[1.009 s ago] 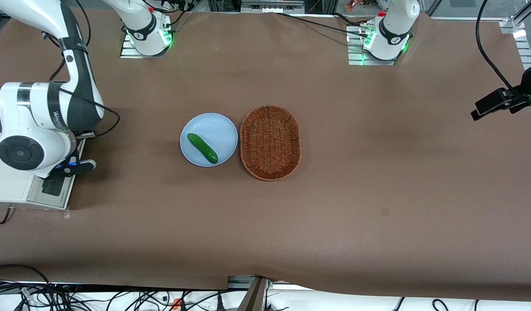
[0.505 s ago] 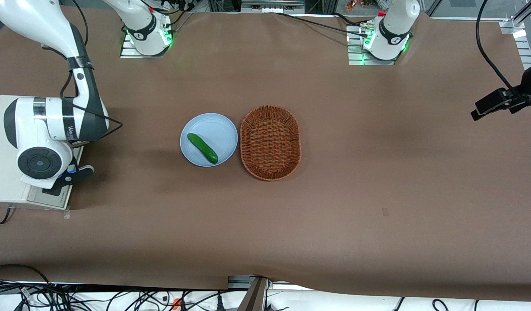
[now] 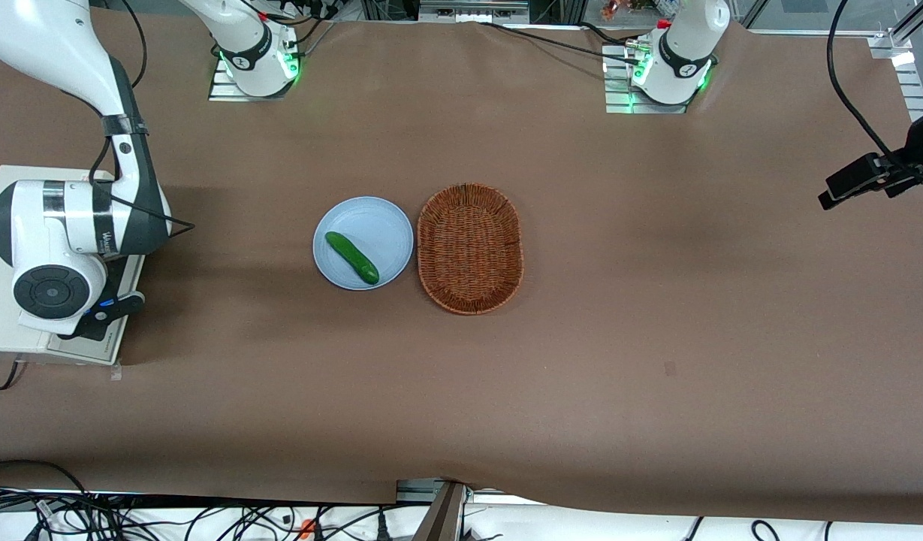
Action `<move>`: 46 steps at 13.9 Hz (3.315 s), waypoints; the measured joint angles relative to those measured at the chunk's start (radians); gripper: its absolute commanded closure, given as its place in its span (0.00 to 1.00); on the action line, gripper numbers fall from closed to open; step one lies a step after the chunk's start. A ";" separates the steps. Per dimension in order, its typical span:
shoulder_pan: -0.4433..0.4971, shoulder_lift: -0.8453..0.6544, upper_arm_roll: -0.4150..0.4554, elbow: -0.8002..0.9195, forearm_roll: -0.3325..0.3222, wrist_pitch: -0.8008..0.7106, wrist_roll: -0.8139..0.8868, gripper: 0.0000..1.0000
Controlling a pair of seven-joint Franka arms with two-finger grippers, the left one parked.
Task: Open oven door with right arm only
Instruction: 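Lower the right gripper onto the silver door handle and grasp it, then pull the handle outward and down with the right gripper, swinging the door open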
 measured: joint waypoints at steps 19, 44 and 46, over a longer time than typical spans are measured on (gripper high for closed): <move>-0.006 -0.002 0.001 -0.038 0.011 0.062 -0.020 1.00; -0.021 0.214 0.057 -0.047 0.403 0.362 0.130 1.00; -0.033 0.214 0.047 -0.042 0.472 0.362 0.214 1.00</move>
